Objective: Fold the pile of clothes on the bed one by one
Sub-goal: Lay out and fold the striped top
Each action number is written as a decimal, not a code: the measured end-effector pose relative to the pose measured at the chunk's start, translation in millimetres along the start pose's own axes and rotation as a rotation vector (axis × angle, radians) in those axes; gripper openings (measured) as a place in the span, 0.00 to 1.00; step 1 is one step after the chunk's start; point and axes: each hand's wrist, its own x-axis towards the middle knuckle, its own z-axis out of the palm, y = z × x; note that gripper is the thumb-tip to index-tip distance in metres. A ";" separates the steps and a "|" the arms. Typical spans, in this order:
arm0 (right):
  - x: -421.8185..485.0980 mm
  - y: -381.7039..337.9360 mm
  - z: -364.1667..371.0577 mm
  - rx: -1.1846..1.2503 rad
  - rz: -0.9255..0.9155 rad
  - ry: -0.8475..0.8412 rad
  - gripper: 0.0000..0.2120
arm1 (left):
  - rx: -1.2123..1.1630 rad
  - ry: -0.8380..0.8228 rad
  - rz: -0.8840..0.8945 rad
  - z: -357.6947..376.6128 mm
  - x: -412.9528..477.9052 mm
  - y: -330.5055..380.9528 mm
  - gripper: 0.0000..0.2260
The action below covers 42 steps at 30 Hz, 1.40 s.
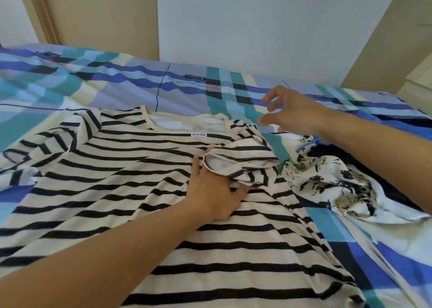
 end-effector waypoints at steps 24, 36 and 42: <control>-43.8 99.0 91.7 -0.060 0.075 0.167 0.21 | -0.377 0.316 -0.278 -38.5 89.7 -46.4 0.08; -53.2 91.3 104.5 -0.466 -0.344 0.206 0.11 | 0.206 0.103 0.397 -47.0 76.1 -51.9 0.13; -62.6 94.9 95.4 -0.600 -0.572 0.252 0.14 | 0.185 0.175 0.241 -51.1 76.6 -67.1 0.14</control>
